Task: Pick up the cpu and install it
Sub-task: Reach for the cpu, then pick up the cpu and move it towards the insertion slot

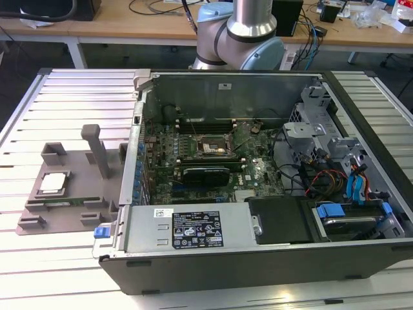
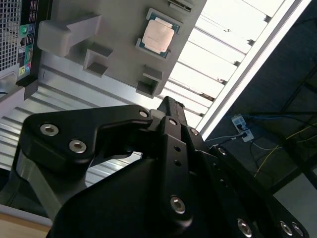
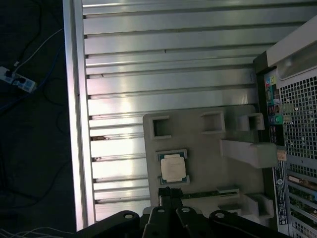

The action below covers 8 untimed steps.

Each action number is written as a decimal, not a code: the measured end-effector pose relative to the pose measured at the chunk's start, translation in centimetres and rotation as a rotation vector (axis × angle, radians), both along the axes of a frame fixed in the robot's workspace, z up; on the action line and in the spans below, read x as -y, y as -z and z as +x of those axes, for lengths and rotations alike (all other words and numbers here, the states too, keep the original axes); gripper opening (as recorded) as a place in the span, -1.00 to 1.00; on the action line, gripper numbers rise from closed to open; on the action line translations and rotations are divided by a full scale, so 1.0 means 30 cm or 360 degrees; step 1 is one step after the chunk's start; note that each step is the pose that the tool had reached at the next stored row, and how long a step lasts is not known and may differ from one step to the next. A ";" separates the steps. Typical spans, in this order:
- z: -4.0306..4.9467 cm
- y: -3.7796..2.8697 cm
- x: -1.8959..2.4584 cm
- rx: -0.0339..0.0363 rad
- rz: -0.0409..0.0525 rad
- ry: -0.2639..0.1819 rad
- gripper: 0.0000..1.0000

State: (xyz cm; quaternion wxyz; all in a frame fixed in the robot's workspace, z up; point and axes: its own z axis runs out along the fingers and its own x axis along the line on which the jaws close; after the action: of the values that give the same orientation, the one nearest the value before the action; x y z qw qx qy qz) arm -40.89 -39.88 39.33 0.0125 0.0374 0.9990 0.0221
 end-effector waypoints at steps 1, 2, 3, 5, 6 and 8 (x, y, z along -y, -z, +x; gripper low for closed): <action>0.000 0.000 0.000 0.0000 0.0000 0.0000 -0.79; 0.000 0.000 0.000 0.0000 0.0000 0.0000 -0.79; 0.000 0.000 0.000 0.0000 0.0000 0.0000 -0.79; 0.000 0.000 0.000 0.0000 0.0000 0.0000 -0.79; 0.000 0.000 0.000 0.0000 0.0000 0.0000 -0.79; -0.001 0.000 0.000 0.0000 0.0000 0.0000 -0.79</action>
State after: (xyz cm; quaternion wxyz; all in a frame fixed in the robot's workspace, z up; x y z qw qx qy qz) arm -40.91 -39.89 39.33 0.0125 0.0374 0.9990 0.0221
